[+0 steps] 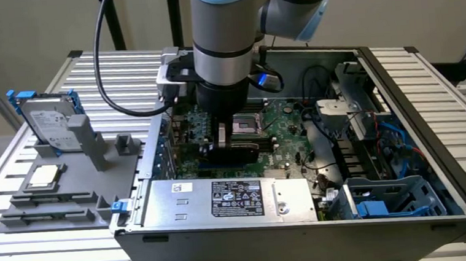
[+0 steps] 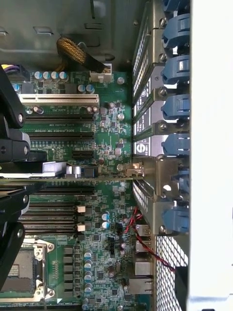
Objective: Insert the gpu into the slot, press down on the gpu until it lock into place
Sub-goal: 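Insert the gpu into the slot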
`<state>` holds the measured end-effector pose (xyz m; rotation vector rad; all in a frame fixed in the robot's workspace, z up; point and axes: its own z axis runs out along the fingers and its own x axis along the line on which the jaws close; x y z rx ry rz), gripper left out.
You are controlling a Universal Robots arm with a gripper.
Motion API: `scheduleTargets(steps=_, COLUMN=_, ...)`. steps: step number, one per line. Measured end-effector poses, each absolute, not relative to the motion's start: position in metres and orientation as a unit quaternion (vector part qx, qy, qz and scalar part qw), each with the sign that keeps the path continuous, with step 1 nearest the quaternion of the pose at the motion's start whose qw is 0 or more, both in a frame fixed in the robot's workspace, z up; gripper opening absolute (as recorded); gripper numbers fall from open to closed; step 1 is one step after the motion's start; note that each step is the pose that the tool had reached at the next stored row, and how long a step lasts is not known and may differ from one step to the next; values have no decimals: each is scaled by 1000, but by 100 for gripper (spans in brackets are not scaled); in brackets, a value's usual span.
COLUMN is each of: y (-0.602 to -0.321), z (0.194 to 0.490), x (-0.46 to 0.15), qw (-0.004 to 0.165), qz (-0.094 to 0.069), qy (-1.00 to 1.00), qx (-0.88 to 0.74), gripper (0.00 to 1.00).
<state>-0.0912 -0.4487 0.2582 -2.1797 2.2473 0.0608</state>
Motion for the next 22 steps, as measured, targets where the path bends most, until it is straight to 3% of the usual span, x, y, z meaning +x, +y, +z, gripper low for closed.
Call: scheduleTargets(steps=22, y=-449, z=258, x=-92, qw=5, qz=19, qy=717, qx=-696, gripper=26)
